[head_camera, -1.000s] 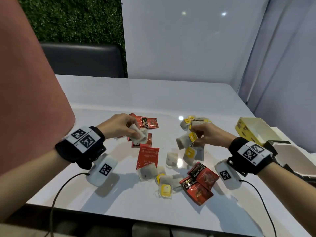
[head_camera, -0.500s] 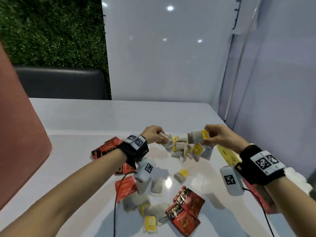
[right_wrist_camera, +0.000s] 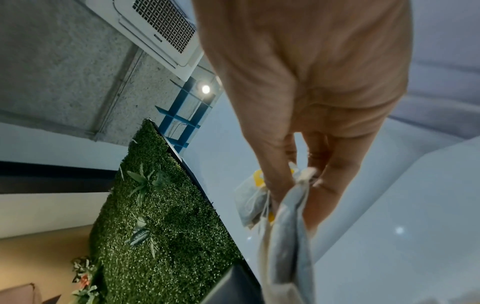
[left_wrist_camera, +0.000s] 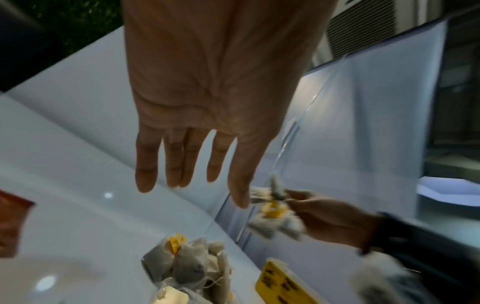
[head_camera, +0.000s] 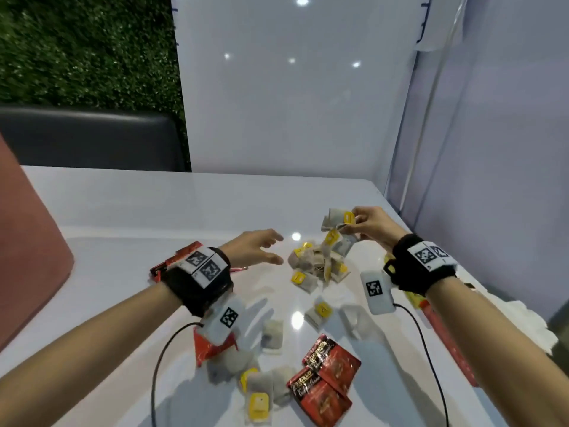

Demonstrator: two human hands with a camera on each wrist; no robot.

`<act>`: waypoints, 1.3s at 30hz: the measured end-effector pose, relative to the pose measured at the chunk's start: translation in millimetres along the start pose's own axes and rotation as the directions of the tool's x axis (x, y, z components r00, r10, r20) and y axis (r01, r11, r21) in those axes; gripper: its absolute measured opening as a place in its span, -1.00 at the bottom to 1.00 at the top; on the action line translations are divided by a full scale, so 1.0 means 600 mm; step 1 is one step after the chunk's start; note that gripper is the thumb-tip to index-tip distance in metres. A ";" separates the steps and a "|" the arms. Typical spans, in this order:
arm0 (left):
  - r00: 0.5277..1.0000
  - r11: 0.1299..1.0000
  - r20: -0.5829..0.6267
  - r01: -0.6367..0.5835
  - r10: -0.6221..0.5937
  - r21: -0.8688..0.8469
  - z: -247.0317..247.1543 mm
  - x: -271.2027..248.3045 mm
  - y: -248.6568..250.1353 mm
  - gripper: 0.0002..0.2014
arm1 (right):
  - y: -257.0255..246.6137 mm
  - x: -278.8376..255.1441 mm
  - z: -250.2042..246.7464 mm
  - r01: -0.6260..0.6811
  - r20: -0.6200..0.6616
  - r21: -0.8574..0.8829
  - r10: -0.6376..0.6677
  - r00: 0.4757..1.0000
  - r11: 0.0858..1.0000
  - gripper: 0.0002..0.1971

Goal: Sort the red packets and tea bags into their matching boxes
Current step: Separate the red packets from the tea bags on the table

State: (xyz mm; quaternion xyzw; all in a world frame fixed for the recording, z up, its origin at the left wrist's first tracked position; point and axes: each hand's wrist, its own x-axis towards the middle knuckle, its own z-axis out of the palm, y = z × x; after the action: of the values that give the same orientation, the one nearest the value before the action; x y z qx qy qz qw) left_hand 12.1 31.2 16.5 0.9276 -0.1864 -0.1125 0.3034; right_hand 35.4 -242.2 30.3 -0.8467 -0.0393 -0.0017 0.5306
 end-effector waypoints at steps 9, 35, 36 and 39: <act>0.985 0.996 0.150 0.084 -0.088 0.032 -0.013 -0.213 -0.076 -0.60 | 0.044 0.115 0.076 -0.225 -0.110 -0.190 0.207 0.972 0.956 -0.75; 0.934 0.884 0.048 0.318 -0.355 0.343 0.079 -0.151 -0.141 -0.40 | 0.059 -0.322 0.189 0.246 0.394 -0.850 0.252 0.884 0.465 0.12; 0.935 0.896 0.061 0.315 -0.351 0.314 0.077 -0.151 -0.140 -0.43 | 0.062 -0.323 0.191 0.251 0.389 -0.856 0.245 0.888 0.451 0.12; 0.925 0.910 0.107 0.328 -0.364 0.253 0.065 -0.154 -0.146 -0.55 | 0.068 -0.319 0.190 0.246 0.372 -0.858 0.214 0.903 0.451 -0.10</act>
State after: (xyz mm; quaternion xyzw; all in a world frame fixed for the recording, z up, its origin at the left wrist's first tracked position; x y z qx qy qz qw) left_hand -59.8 114.1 -58.6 0.9635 -0.0530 -0.2123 0.1540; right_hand -157.1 -169.8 -64.9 -0.9748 -0.1563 0.1587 -0.0154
